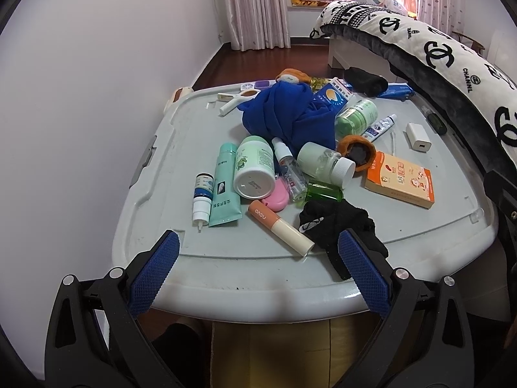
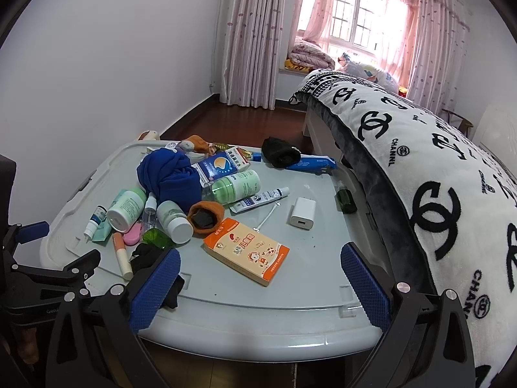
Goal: Collect trash
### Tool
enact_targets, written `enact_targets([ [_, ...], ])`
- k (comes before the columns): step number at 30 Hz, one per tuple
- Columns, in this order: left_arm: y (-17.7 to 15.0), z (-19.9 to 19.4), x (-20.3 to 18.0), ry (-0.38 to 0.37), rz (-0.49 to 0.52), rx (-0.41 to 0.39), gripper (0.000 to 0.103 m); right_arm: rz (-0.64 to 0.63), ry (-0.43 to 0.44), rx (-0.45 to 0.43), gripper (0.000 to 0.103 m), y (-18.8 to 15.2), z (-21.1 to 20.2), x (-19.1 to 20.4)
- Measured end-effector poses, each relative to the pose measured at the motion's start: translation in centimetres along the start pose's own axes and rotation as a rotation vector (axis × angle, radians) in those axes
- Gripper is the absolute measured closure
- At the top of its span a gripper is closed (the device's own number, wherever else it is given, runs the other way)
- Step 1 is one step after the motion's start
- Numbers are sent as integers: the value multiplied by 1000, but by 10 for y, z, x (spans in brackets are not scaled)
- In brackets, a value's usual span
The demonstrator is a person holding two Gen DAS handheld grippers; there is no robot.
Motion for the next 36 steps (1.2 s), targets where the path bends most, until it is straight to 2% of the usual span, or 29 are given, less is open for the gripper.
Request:
enact_targets([
  [27, 1, -1, 1, 10, 7, -5, 7, -25, -6, -7, 5, 1, -2, -1],
  [29, 2, -1, 4, 26, 7, -21, 7, -61, -13, -21, 5, 6, -1, -8],
  [30, 2, -1, 5, 36, 10, -31, 7, -99, 11, -11, 5, 7, 2, -10],
  [32, 1, 2, 7, 57, 41, -32, 7, -228, -15, 9, 5, 2, 13, -18],
  [36, -4, 4, 11, 43, 60, -23, 7, -365, 33, 80, 5, -16, 42, -22],
])
Point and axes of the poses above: each gripper's, at about its wrist camera, not at the fingertips, and z roughly the way its jaws point, x to its left, y to its top, the point moved 2 cm from there along z, roughly the way its jaws point, and after that the axes turned 3 degrees about -z, right-handed, at the moved point
